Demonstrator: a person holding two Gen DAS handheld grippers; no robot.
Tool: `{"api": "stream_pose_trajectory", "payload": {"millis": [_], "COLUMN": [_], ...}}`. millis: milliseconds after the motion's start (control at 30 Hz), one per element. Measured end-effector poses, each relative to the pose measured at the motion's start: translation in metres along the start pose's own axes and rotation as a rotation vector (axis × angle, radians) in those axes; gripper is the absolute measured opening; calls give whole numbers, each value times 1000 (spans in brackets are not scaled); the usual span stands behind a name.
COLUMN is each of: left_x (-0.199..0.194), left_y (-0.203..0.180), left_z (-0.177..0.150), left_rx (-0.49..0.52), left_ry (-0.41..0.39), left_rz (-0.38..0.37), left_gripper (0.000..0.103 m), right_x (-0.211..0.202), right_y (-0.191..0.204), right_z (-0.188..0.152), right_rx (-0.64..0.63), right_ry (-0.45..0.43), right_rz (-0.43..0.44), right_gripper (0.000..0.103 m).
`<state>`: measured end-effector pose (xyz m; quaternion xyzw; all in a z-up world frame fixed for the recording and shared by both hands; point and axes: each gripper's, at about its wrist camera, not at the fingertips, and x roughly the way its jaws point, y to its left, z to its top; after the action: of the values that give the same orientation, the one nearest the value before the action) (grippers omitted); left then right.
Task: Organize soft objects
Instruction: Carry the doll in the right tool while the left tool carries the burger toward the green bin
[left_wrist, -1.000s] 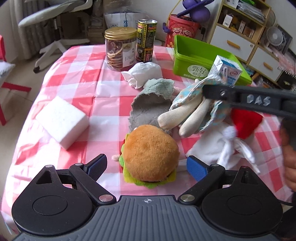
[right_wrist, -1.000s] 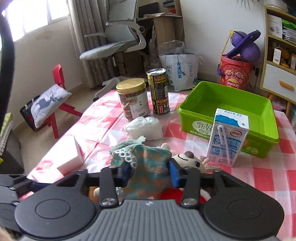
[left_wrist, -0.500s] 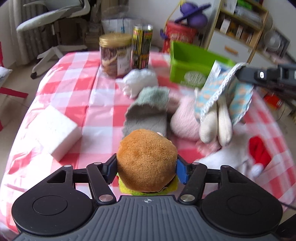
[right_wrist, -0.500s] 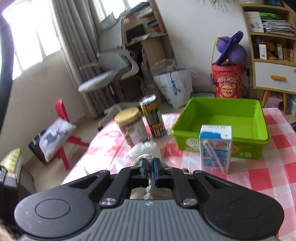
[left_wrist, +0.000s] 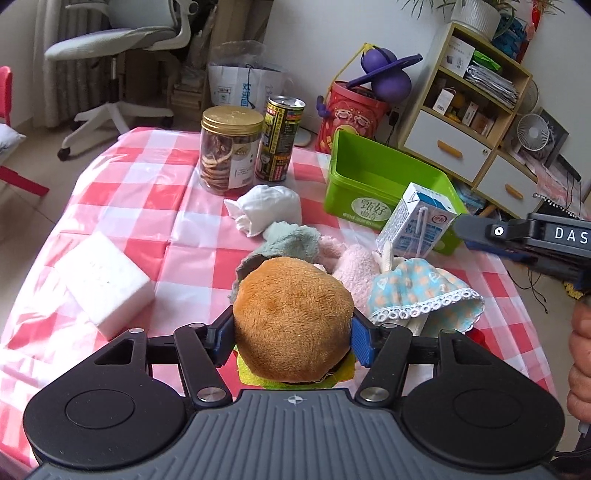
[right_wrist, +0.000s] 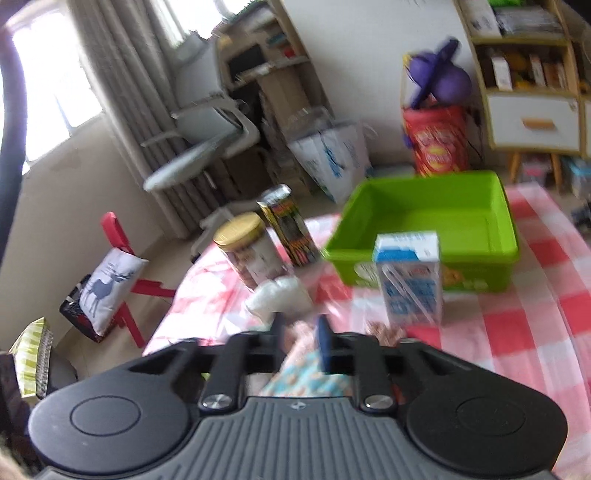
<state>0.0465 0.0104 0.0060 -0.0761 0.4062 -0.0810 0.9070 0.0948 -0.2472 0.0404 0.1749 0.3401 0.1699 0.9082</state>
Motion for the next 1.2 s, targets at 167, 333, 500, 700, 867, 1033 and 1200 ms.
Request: {"api": "stream_pose_trajectory", "payload": {"millis": [167,333,500,700,867,1033,1200], "left_x": [-4,-5,-6,-10,-16,-17,-16], "left_y": [1,-2,-4,-3,-3,-2,-3], "left_z": [0,-2,-2,2,7,10,12], "left_rx": [-12,6,3,-23,-53,-81,-103], "left_ry": [-11,-9,-12,-34,-67,-76,-79], "left_rz": [-3,-14,-12,-20,-18,-23,-30], "left_gripper": [61,61,61,61,61,62,62], "right_x": [20,44,56,40,16,0,2], "right_y": [-17,-28,-25,-19,-22,-21,-20], "right_z": [-2,-9,-19,-14,-6,1,-1], "right_rx": [110,173,137,96,150,162,146], "right_ry": [83,192,231,149,72,-4,23], "right_rz": [-49,-56,-68,-15,89,172,143], "right_gripper": [44,45,35,22,21,21,21]}}
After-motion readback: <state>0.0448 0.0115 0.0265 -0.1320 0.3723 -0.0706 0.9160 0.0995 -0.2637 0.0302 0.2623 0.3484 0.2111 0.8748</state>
